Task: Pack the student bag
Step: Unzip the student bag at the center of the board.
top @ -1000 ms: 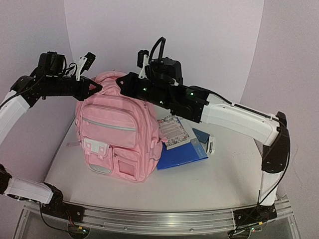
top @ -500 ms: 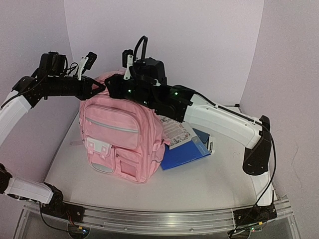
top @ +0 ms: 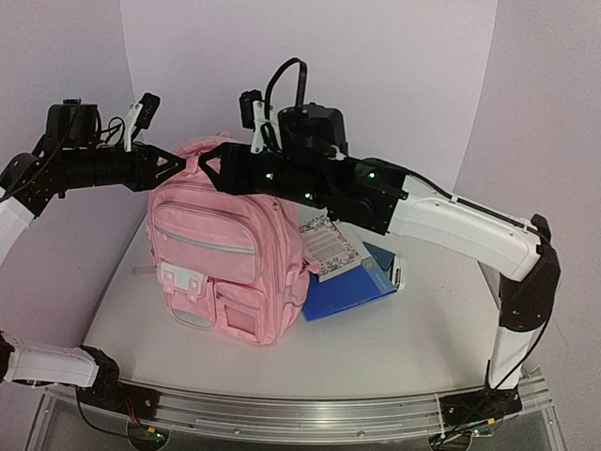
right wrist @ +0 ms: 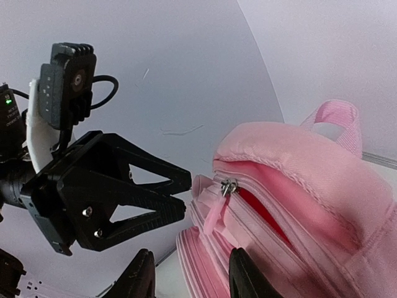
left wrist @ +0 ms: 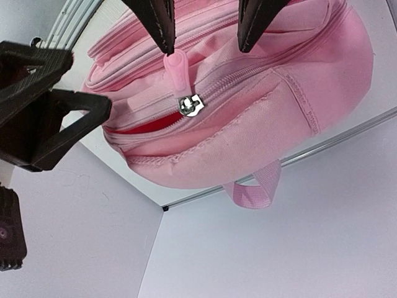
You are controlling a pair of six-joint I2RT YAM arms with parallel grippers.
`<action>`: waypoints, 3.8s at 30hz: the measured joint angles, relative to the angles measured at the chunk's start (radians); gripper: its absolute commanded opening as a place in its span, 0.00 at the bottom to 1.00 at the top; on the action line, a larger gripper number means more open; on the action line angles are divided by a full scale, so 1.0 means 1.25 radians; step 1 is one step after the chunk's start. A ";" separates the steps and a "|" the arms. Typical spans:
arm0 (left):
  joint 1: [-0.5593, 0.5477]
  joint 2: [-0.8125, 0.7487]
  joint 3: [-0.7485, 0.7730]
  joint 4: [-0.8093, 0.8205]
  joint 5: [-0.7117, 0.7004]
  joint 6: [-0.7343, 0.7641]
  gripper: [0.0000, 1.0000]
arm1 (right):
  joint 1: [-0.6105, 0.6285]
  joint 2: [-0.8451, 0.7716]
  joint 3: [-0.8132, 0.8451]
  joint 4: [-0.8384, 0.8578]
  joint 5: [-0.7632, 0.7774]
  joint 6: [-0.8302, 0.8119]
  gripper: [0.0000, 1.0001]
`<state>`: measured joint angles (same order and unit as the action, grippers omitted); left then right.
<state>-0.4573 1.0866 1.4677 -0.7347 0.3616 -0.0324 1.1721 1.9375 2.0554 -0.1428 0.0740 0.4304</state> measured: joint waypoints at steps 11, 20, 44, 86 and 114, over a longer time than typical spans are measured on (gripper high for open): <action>-0.001 0.048 0.066 -0.037 0.127 -0.080 0.44 | -0.026 -0.143 -0.203 0.019 -0.008 0.009 0.58; -0.002 0.084 0.066 -0.077 0.115 -0.083 0.47 | -0.040 -0.144 -0.272 0.023 -0.015 0.015 0.56; -0.001 0.168 0.120 -0.078 0.103 -0.064 0.10 | -0.040 -0.144 -0.277 0.019 -0.014 -0.029 0.29; 0.140 0.016 -0.008 -0.094 0.106 -0.212 0.00 | -0.022 -0.144 -0.327 0.079 0.156 -0.059 0.00; 0.192 0.013 0.032 -0.079 0.133 -0.090 0.51 | -0.031 -0.163 -0.338 0.038 0.202 -0.056 0.00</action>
<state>-0.2173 1.1033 1.5073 -0.8330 0.5275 -0.1445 1.1335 1.7332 1.6333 -0.0956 0.3260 0.3607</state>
